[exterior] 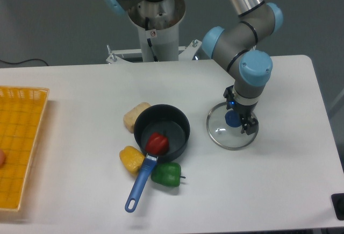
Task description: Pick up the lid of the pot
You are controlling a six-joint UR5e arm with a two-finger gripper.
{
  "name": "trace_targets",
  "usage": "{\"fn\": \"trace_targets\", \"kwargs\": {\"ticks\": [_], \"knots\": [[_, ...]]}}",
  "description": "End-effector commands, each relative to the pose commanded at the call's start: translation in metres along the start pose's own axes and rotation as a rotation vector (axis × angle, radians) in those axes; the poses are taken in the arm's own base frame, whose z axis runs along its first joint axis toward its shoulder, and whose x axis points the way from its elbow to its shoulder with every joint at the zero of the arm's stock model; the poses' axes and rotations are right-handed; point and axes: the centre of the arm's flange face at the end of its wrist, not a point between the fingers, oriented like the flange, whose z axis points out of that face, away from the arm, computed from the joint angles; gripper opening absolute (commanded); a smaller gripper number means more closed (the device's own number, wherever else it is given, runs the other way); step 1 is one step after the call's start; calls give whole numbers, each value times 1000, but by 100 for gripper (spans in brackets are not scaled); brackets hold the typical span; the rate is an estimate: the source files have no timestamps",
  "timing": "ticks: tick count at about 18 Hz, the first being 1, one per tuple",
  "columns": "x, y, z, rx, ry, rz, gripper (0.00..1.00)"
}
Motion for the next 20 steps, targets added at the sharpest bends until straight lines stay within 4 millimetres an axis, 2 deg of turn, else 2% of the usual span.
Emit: {"fn": "trace_targets", "kwargs": {"ticks": [16, 20], "knots": [[2, -4, 6, 2, 12, 8, 88], [2, -4, 6, 2, 12, 8, 80]]}}
